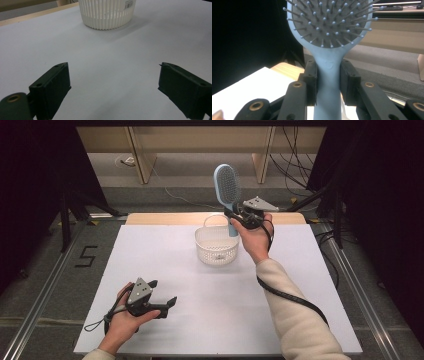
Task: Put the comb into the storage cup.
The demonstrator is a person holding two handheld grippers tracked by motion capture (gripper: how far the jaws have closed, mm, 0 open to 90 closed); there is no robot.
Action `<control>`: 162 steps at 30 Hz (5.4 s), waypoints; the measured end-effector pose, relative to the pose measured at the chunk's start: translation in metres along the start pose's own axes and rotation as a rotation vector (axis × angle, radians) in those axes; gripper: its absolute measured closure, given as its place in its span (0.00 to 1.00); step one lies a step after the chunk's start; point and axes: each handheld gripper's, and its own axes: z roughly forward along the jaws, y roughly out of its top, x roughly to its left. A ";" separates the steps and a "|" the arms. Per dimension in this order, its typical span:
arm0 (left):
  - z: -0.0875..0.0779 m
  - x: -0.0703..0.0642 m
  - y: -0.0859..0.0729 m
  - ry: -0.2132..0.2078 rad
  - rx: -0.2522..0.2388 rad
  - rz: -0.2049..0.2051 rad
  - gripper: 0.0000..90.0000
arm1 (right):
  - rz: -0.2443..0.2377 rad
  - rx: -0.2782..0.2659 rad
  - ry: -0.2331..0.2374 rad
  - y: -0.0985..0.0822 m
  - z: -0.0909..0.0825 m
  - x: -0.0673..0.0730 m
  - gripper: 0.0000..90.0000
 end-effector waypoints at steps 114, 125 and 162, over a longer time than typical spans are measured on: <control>-0.001 0.000 0.000 -0.005 -0.003 0.002 0.11 | -0.025 0.065 0.003 -0.023 0.028 0.017 0.78; -0.001 0.000 0.000 -0.004 -0.002 0.003 0.11 | -0.028 0.078 0.004 -0.027 0.030 0.017 0.78; 0.000 0.000 0.000 -0.005 -0.002 0.002 0.11 | -0.043 0.097 -0.005 -0.035 0.031 0.018 0.78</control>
